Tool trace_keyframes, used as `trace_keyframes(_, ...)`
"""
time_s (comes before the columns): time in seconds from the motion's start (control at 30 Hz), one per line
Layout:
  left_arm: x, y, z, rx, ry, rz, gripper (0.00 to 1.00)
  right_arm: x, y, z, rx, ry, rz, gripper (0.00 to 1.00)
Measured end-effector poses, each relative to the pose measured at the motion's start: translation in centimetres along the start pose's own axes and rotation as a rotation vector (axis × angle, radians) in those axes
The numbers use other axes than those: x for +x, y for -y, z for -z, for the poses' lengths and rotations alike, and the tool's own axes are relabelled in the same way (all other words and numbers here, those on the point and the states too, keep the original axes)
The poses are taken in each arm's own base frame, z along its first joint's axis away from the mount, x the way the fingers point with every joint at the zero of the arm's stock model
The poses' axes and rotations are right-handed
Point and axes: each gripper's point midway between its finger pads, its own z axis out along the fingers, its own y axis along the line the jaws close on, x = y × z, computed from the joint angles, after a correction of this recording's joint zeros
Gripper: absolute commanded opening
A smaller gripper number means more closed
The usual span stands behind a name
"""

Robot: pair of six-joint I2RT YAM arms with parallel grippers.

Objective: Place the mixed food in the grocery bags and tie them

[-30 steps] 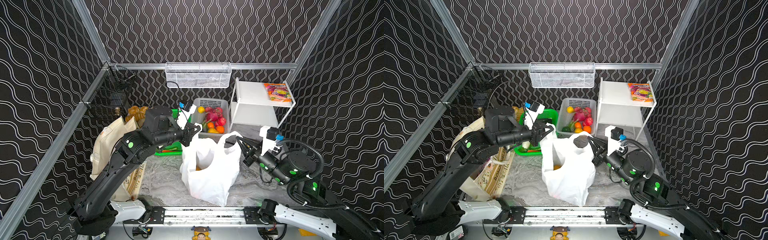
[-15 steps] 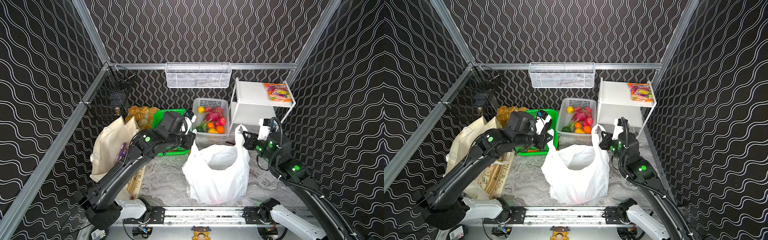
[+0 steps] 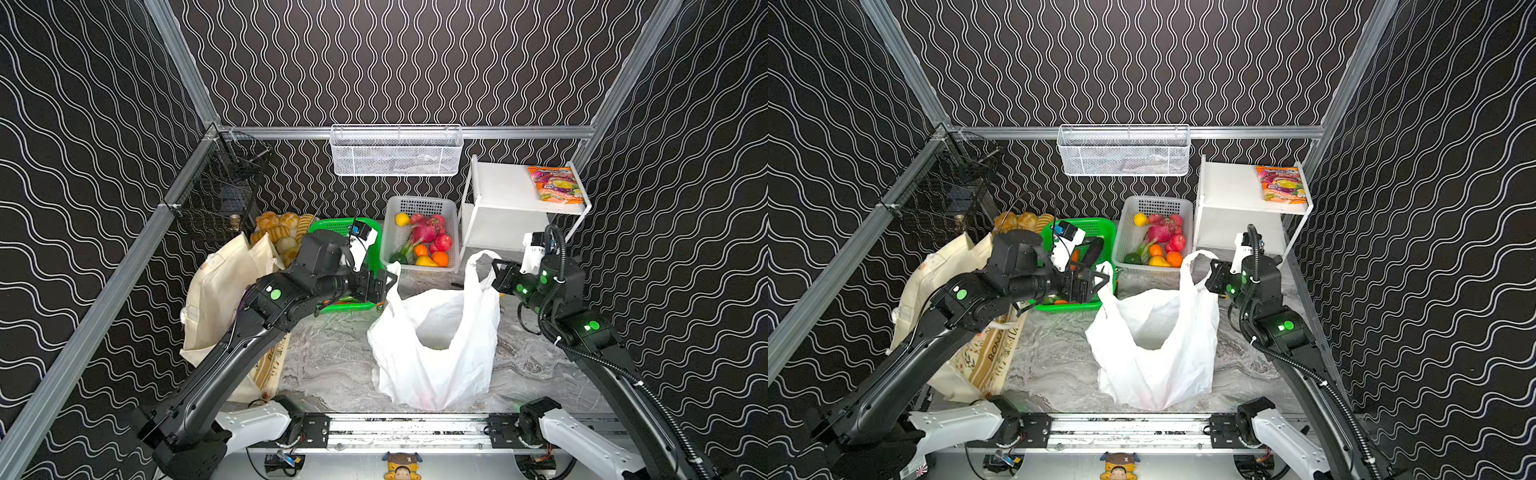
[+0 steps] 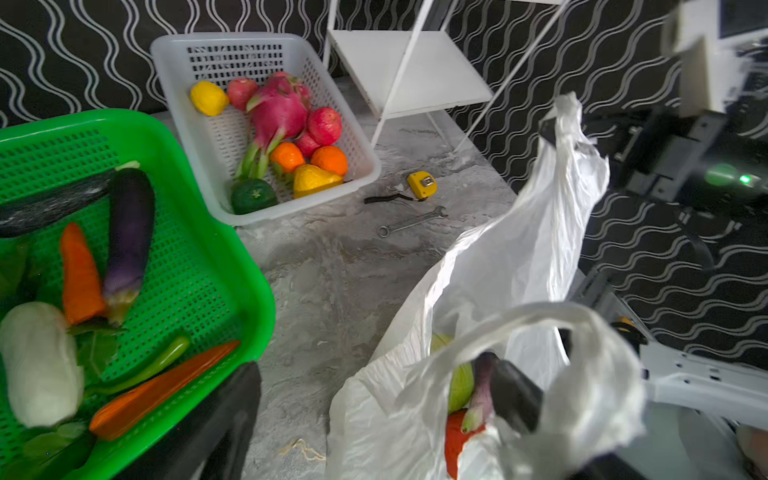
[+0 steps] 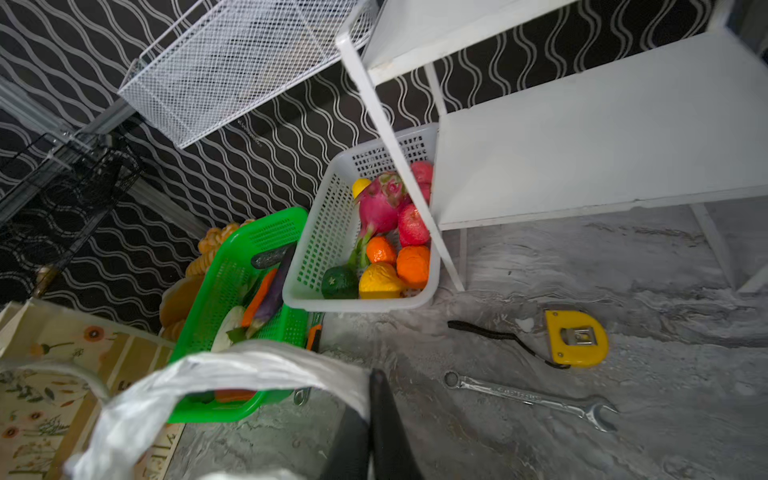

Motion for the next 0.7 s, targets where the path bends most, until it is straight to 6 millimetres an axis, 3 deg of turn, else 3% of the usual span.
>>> trace_keyframes(0.13, 0.0, 2.4, 2.1, 0.12, 0.035, -0.081, 0.99, 0.1, 4.5, -0.7, 0.139, 0.002, -0.097, 0.0)
trace_keyframes(0.23, 0.6, 2.5, 3.3, 0.123, 0.047, -0.12, 0.99, 0.9, 7.2, -0.7, 0.209, -0.001, -0.17, 0.0)
trace_keyframes(0.37, 1.1, 2.6, 4.8, 0.114, 0.057, -0.157, 0.99, 0.8, 7.4, -0.6, 0.189, 0.0, -0.212, 0.0)
trace_keyframes(0.47, 1.1, 1.8, 5.6, 0.062, 0.087, -0.162, 0.88, 1.1, 7.1, -1.0, 0.171, -0.014, -0.235, 0.0)
trace_keyframes(0.57, 1.8, -0.6, 4.7, -0.055, 0.068, -0.131, 0.7, 1.1, 6.8, -1.1, 0.147, -0.02, -0.241, 0.0)
trace_keyframes(0.63, 2.9, -2.9, 2.6, -0.158, 0.009, -0.075, 0.66, 1.0, 6.0, -1.1, 0.103, -0.017, -0.247, 0.0)
trace_keyframes(0.7, 5.4, -5.6, -0.3, -0.251, -0.097, -0.004, 0.66, 1.0, 5.4, -1.1, 0.065, -0.021, -0.25, 0.0)
